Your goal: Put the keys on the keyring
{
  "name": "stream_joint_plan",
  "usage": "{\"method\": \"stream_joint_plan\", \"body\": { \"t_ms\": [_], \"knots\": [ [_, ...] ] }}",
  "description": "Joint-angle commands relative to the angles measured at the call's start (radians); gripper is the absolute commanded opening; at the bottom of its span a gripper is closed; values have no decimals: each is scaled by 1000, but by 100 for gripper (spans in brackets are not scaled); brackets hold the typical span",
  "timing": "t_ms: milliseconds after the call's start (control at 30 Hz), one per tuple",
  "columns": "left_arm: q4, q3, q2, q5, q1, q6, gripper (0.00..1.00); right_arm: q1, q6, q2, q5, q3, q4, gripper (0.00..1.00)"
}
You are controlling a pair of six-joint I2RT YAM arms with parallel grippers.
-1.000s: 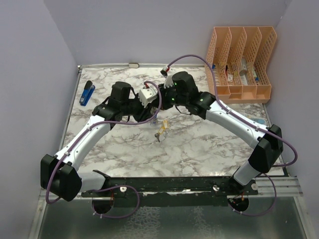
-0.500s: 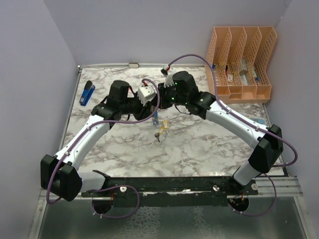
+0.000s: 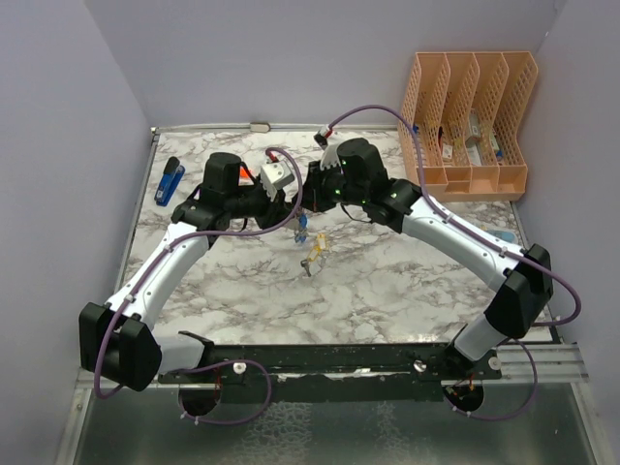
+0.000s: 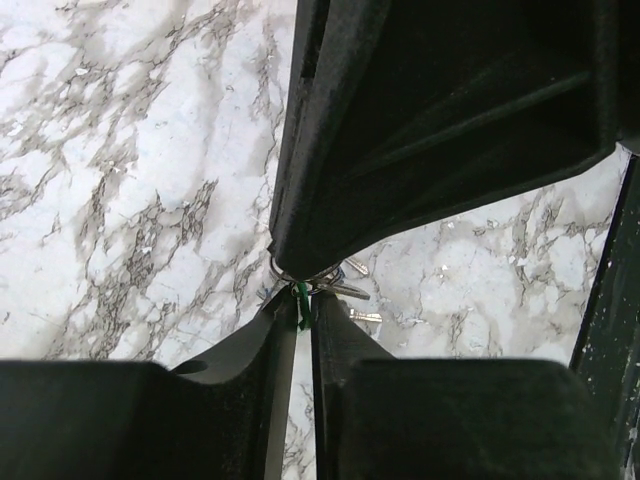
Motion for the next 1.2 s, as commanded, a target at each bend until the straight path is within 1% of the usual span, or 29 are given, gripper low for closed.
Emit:
{"method": "stream_joint_plan", "body": {
  "t_ms": [0,167,300,500,833,1167],
  "knots": [
    [41,-13,-14,43,9,-1,13,-4,9,-54,-21,-11,54,1],
    [44,-12,-12,58,13,1,8,-4,6,-50,-23,-11,55,1],
    [38,-6,-15,85,20,4,0,-4,4,-47,-25,-13,56,1],
    [2,5,-22,97,25,38,0,-4,1,-45,-22,-20,54,1],
    [-91,62,-27,20,28,148,0,-4,-19,-54,-31,-29,19,1],
    [-139,112,-22,-29,36,207,0,-4,-21,-63,-37,-50,5,1]
  ]
}}
